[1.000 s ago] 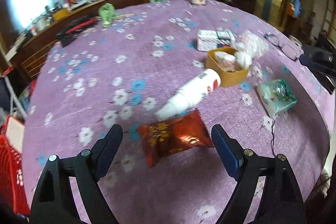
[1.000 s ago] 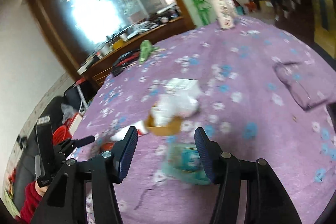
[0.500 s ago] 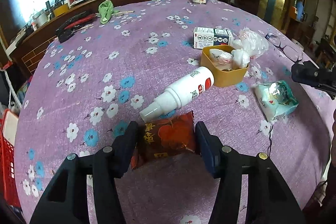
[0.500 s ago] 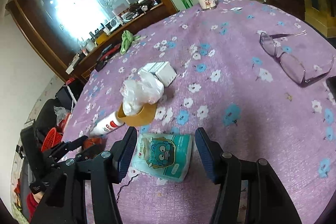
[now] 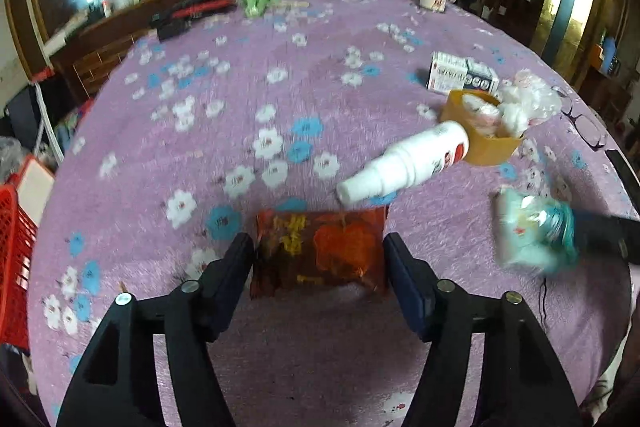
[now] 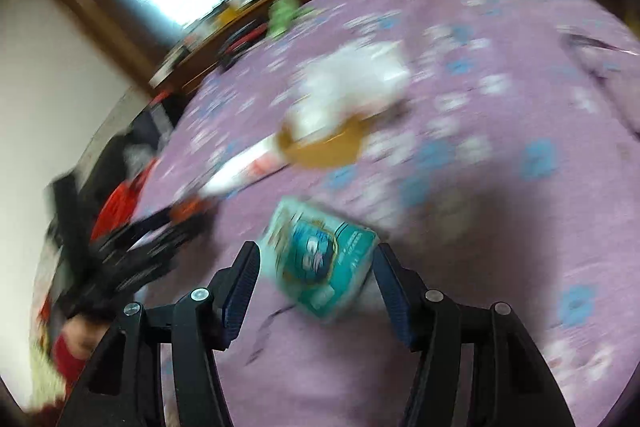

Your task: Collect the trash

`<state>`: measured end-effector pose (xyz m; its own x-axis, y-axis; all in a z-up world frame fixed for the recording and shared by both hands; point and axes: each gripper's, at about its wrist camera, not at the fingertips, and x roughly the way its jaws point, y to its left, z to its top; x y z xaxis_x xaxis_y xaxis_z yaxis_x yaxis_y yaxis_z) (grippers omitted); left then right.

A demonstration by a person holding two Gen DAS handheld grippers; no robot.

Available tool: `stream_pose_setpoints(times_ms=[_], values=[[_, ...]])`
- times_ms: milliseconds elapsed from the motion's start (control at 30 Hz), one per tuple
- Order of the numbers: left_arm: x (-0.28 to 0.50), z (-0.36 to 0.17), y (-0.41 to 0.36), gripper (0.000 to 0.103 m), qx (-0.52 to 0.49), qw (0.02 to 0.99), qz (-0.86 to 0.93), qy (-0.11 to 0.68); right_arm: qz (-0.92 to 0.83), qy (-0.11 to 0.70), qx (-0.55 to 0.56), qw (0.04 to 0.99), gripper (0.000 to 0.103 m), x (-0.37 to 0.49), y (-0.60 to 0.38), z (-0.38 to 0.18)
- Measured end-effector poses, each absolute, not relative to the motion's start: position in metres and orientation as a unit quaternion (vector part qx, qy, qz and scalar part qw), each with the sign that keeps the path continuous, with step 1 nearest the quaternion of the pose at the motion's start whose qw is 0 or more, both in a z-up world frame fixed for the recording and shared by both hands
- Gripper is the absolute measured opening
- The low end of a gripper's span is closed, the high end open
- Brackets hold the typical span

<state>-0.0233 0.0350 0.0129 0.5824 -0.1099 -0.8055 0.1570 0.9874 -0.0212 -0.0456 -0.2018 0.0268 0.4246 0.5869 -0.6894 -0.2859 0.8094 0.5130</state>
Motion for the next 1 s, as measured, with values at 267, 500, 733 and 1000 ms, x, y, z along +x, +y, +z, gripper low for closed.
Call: stream_pose_setpoints(times_ms=[267, 500, 733, 1000], values=[[-0.025, 0.015, 0.049, 0.057, -0.019, 0.891, -0.084, 0.446, 0.254, 0.444, 0.032, 0.859, 0.065, -0.055, -0.177, 0.039], [-0.025, 0.015, 0.057, 0.056, -0.041, 0.892, -0.079, 0.443, 0.242, 0.424, -0.058, 0.871, 0.081, -0.049, -0.151, 0.028], [-0.026, 0.016, 0.055, 0.056, -0.038, 0.893, -0.078, 0.441, 0.246, 0.430, -0.087, 0.864, 0.081, -0.044, -0.136, 0.023], [-0.027, 0.015, 0.055, 0.056, -0.039, 0.894, -0.077, 0.441, 0.242, 0.430, -0.116, 0.862, 0.063, -0.048, -0.127, 0.020]])
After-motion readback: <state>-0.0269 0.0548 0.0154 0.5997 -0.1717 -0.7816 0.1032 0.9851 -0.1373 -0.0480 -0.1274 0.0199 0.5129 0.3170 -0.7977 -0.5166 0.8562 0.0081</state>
